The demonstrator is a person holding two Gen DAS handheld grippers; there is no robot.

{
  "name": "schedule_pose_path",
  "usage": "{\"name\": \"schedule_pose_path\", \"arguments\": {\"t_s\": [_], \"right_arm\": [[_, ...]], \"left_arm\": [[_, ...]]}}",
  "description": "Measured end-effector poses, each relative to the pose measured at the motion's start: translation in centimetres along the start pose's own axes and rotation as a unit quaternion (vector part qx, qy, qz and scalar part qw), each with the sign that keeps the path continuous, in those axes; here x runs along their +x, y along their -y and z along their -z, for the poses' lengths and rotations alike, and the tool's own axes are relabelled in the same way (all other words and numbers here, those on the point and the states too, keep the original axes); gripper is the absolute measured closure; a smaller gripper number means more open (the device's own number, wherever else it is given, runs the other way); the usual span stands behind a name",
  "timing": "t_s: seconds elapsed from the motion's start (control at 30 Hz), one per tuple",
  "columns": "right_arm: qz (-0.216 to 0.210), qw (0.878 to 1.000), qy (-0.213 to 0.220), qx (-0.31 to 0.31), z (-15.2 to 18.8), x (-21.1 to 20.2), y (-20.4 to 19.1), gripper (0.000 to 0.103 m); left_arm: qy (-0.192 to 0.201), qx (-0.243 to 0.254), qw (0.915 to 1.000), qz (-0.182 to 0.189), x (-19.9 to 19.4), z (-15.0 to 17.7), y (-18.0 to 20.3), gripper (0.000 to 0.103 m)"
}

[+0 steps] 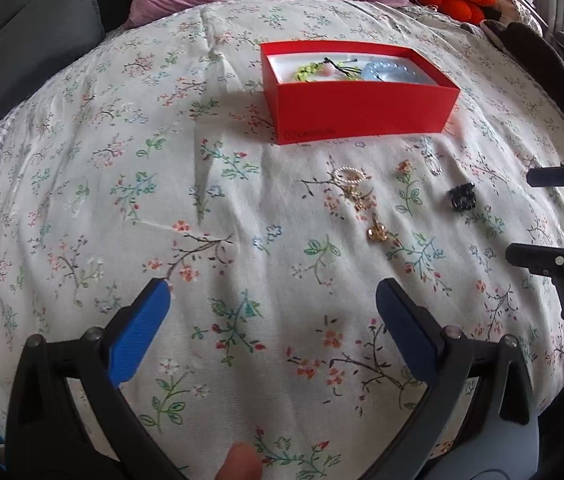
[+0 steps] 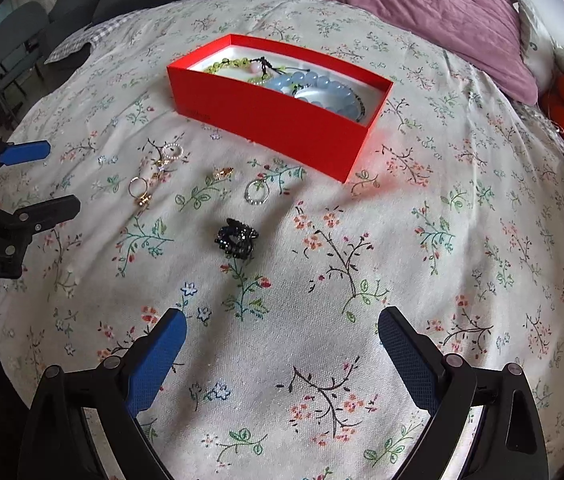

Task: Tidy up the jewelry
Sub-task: 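Move both open tools back toward the small gold charms and rings, then grasp the gold charm with the left tool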

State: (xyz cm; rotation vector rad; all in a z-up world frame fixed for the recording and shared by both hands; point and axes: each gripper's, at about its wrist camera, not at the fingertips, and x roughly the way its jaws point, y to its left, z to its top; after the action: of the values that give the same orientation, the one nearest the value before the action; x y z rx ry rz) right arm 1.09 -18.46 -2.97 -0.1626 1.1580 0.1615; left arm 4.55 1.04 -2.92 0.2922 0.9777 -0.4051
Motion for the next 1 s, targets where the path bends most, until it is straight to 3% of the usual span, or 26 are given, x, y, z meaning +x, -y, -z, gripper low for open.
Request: {"name": "schedule_pose_path", "arguments": {"t_s": [0.23,0.4,0.63,0.8,1.0], "right_arm": [[-0.008,1.000,-0.018,-0.012,0.4,2.6,-0.2,0.003],[-0.020,1.000,0.005,-0.011,0.6,3.7,0.4,0.000],[-0.016,1.000,0.003,-0.021,-0.6,4.2,0.1,0.000],[-0.012,1.000,0.007,-0.028,-1.1,4.0,-0.5,0.001],[-0.015,0.999,0.019,-0.040,-1.9,3.6,-1.2,0.015]], "left_arm": [[-0.009,0.038,0.9992,0.009,2.1,0.6,2.4,0.001],[-0.011,0.015,0.9996,0.021,2.8,-0.1,1.9,0.001],[-0.003,0.010,0.9987,0.049,3.1,-0.7,1.9,0.001],[0.002,0.019,0.9971,0.074,2.9,-1.2,2.6,0.023],[0.005,0.025,0.9958,0.088,2.9,-1.8,3.6,0.048]]}}
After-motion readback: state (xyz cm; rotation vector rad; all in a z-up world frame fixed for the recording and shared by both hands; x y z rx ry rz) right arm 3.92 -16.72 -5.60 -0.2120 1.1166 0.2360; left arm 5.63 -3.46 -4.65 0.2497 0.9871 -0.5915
